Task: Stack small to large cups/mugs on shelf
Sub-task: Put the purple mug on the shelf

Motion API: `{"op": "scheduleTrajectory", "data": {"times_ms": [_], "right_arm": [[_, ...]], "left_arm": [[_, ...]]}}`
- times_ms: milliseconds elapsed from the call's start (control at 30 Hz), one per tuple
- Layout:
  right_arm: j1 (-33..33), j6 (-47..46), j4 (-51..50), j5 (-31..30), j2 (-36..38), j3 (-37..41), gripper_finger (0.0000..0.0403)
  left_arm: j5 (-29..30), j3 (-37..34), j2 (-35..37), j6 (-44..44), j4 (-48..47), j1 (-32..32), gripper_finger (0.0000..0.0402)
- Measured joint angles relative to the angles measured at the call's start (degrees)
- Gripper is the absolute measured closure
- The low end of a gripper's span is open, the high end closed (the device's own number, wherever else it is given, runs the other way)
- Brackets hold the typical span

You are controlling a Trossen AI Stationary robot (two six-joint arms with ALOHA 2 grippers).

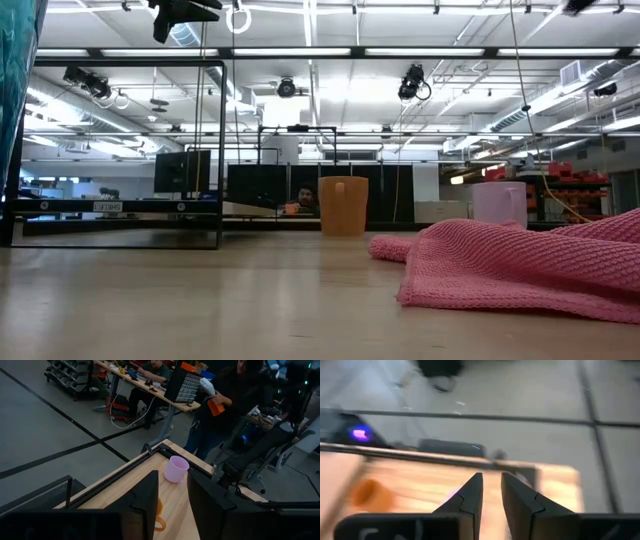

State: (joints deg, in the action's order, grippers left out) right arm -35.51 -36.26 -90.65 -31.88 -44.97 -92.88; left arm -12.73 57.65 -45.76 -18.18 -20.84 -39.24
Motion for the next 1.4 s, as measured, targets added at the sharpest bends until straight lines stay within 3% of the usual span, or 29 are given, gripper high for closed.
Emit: {"op": "scheduleTrajectory", "data": {"times_ms": [300, 467, 700, 833, 1033, 1233, 1400], "right_arm": [[0.0, -4.5, 0.6, -7.7, 11.0, -0.6, 0.0325], [0.0, -5.0, 0.9, -4.6, 11.3, 3.1, 0.0325], [0.0, -7.9, 0.6, -2.3, 10.1, 15.2, 0.0325], [0.0, -10.3, 0.6, 4.3, 6.4, 22.0, 0.0325], [0.0, -10.7, 5.8, 8.6, -3.2, 28.8, 0.0325], [-0.1, -6.6, 17.8, 15.1, -14.7, 30.6, 0.0325], [-3.9, -2.7, 26.1, 22.5, -23.0, 30.6, 0.0325]], "left_arm": [[0.0, 0.0, 0.0, -0.2, 0.0, 0.0, 0.0288], [0.0, 0.0, -0.4, -0.5, 0.0, 0.0, 0.0291], [0.0, 0.0, -2.2, -0.7, -0.3, 0.0, 0.0288], [0.0, 0.0, -3.6, -0.7, -0.3, 0.0, 0.0291], [0.0, 0.0, -5.0, -0.7, -0.5, 0.0, 0.0289], [0.0, 0.0, -5.2, -0.6, -0.4, 0.0, 0.029], [0.0, 0.0, -5.2, -0.6, -0.4, 0.0, 0.029]]}}
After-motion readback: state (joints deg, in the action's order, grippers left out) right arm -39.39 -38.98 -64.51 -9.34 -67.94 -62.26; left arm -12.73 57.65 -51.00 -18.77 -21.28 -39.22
